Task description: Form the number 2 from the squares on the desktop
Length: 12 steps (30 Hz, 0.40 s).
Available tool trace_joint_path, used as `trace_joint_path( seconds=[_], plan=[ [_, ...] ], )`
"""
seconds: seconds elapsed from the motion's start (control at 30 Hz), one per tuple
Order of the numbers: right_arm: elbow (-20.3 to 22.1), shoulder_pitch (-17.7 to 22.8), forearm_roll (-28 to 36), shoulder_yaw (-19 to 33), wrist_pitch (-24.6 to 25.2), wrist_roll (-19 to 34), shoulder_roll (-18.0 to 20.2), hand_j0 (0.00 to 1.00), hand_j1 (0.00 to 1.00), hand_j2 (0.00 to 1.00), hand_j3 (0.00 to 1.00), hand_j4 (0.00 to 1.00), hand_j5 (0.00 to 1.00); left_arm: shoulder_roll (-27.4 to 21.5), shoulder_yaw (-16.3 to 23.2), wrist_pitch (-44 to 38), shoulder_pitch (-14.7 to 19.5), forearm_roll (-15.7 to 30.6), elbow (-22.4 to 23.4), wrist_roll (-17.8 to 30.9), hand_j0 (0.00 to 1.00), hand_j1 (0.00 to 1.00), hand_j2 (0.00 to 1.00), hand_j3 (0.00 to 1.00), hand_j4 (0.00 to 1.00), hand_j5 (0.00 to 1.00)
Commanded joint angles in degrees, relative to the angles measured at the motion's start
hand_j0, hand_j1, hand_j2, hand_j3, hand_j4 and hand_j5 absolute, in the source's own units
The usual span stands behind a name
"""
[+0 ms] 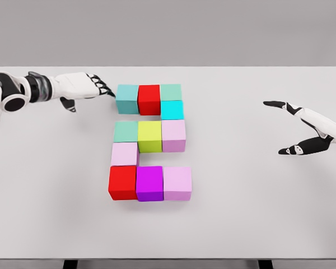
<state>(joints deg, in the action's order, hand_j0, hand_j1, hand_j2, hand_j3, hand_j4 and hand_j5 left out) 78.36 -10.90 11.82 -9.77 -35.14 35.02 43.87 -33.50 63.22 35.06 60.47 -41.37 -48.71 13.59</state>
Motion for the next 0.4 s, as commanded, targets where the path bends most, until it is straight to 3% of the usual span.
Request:
trace_joint_path(
  seconds=[0.0, 0.17, 0.37],
  plan=[
    [0.0, 0.0, 0.5, 0.0, 0.1, 0.0, 0.1, 1.0, 1.0, 1.0, 1.0, 1.0, 1.0, -1.6, -0.5, -0.1, 0.1, 0.5, 0.1, -0.1, 1.0, 1.0, 1.0, 1.0, 1.0, 1.0],
    [0.0, 0.0, 0.5, 0.0, 0.1, 0.0, 0.1, 1.0, 1.0, 1.0, 1.0, 1.0, 1.0, -10.1, -3.4, -0.1, -0.4, 5.7, 0.0, -0.4, 1.0, 1.0, 1.0, 1.0, 1.0, 1.0],
    [0.0, 0.0, 0.5, 0.0, 0.1, 0.0, 0.1, 1.0, 1.0, 1.0, 1.0, 1.0, 1.0, -14.3, -3.4, -0.1, -1.2, 5.9, 0.1, -0.4, 1.0, 1.0, 1.0, 1.0, 1.0, 1.0]
  ],
)
